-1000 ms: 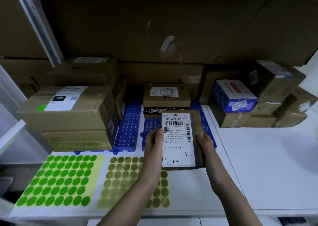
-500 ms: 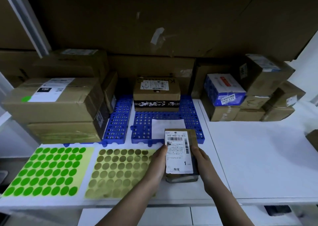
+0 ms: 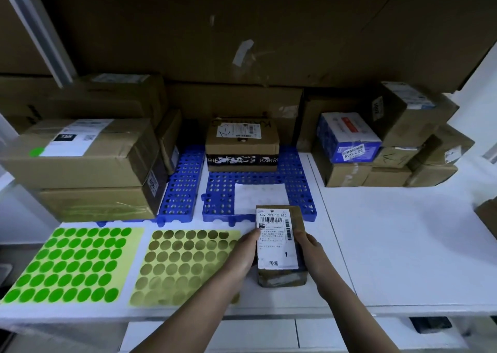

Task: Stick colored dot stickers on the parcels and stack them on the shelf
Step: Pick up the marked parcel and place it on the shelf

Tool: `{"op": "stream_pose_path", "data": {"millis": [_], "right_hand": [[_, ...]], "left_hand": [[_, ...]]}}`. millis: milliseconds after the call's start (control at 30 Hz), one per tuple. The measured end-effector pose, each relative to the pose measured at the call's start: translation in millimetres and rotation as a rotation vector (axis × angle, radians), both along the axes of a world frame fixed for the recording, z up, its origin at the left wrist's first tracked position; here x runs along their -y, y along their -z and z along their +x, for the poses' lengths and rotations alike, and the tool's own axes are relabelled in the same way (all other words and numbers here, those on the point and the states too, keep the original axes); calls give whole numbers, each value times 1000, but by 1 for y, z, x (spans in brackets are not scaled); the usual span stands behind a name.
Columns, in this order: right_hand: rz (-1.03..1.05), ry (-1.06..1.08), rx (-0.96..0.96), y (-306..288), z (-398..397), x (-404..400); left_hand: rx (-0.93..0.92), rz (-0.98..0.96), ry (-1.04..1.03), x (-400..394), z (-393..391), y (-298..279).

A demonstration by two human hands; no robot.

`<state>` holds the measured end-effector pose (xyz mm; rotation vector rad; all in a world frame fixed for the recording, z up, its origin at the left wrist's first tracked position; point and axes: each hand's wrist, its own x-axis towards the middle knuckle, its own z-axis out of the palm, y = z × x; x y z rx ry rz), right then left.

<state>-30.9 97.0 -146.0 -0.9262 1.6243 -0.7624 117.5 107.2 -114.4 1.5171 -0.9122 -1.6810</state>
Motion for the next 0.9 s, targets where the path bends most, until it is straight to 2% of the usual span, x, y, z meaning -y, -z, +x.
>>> {"op": "stream_pose_path", "data": {"millis": [333, 433, 533, 600, 667, 767, 900], "right_hand": [[36, 28, 1, 4, -2, -2], [32, 34, -59, 4, -2, -3], [-62, 52, -310, -4, 0, -5], [-221, 92, -543, -16, 5, -7], [-419, 103, -614, -32, 17, -5], [-652, 16, -550, -52, 43, 1], [-580, -182, -304, -70, 90, 5]], "left_hand": [[17, -3, 52, -1, 3, 6], [9, -23, 75, -3, 6, 6], [56, -47, 32, -5, 16, 11], [138, -107, -69, -3, 31, 17], [246, -205, -129, -1, 49, 20], [401, -303, -128, 2, 74, 23], [614, -396, -46, 3, 96, 30]]}}
